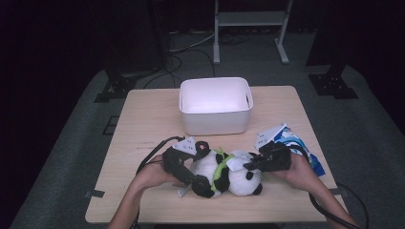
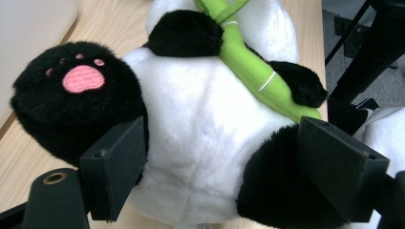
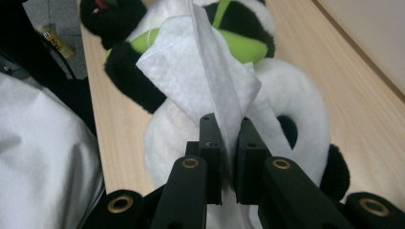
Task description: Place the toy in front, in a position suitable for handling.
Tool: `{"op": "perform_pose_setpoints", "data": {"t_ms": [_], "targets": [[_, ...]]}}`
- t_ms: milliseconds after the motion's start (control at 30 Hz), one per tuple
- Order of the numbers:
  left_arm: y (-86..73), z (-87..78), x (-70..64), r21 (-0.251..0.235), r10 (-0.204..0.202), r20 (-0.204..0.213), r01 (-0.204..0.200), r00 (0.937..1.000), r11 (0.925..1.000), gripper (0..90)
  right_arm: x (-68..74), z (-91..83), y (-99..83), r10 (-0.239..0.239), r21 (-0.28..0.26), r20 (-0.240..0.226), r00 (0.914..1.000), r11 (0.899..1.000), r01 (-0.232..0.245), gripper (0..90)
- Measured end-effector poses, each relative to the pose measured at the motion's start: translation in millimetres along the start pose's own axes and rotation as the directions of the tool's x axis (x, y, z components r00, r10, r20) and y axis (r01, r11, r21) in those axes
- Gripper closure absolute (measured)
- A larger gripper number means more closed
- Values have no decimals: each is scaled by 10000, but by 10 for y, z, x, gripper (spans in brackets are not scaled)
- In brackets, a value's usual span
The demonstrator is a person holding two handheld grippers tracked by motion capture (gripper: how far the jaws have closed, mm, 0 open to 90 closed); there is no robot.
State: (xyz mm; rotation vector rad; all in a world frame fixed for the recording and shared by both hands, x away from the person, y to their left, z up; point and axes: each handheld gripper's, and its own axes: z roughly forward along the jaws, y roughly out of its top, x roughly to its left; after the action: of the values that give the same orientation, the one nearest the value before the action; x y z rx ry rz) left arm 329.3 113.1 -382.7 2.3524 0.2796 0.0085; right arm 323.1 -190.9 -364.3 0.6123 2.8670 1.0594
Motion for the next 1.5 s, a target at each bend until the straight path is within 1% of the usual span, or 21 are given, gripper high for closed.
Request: {"op": "perform_pose_setpoints", "data": {"t_ms": [33,67,200,233,300,333,400,467,500,533,633,700,800,833,867,933,1067,1100,1333,1433,1500], "targets": [[-2,5,-2,-6,-9,25,9,10000,10000,168,-25,30,66,-119,45,26,9999,9999,118,833],[-4,10,-2,-19,-24,67,24,10000,10000,168,-25,30,66,-119,45,26,9999,9999,118,833],[1,11,-15,33,49,85,-49,10000,10000,169,-60,72,228,-310,24,-10,9995,9995,310,833],[1,14,-19,31,70,87,-70,9999,10000,170,-73,106,304,-429,70,32,9991,9991,429,833],[-4,15,-20,35,96,87,-97,9999,9999,170,-74,124,332,-393,122,35,9992,9992,393,833],[-7,14,-17,21,64,88,-64,9999,10000,170,-85,139,347,-510,173,59,9987,9986,509,833],[-18,16,-15,-44,15,143,-14,9999,10000,170,-99,138,338,-395,141,45,9992,9991,394,832],[-18,17,-17,-39,25,140,-24,9999,10000,171,-135,113,289,-211,-15,29,9998,9998,211,832],[-15,16,-17,-4,66,139,-66,9999,10000,171,-184,79,221,70,-140,92,9999,9999,-69,832],[-13,16,-17,21,97,115,-97,9999,10000,171,-184,79,221,70,-140,92,9999,9999,-69,832],[-14,14,-21,31,118,118,-118,9999,9999,171,-269,59,108,436,-131,251,9987,9990,-433,832],[-14,12,-19,30,123,129,-124,9998,9999,172,-320,46,26,648,-327,72,9979,9974,-645,832],[-11,12,-21,50,138,125,-139,9998,9999,172,-331,20,-74,833,-365,191,9963,9959,-825,833],[-12,12,-23,31,170,142,-170,9998,9999,172,-339,1,-162,969,-379,275,9949,9947,-959,833],[-12,12,-23,31,170,142,-170,9998,9999,172,-339,1,-162,969,-379,275,9949,9947,-959,833],[-12,11,-21,34,164,155,-165,9997,9999,172,-352,-20,-259,1115,-399,355,9931,9931,-1101,833],[-14,11,-21,17,170,151,-170,9997,9999,172,-366,-46,-451,1480,-439,403,9882,9883,-1462,833],[-14,11,-20,24,173,153,-173,9997,9998,172,-356,-50,-527,1641,-420,411,9856,9858,-1624,833],[-12,10,-30,67,297,131,-297,9995,9995,172,-337,-30,-676,1853,-299,402,9819,9824,-1842,833],[-8,11,-33,105,305,124,-306,9995,9995,172,-368,-27,-645,1893,-256,480,9808,9818,-1882,833],[-6,11,-37,134,347,132,-348,9993,9993,172,-395,-15,-593,1812,-195,561,9819,9834,-1803,833]]}}
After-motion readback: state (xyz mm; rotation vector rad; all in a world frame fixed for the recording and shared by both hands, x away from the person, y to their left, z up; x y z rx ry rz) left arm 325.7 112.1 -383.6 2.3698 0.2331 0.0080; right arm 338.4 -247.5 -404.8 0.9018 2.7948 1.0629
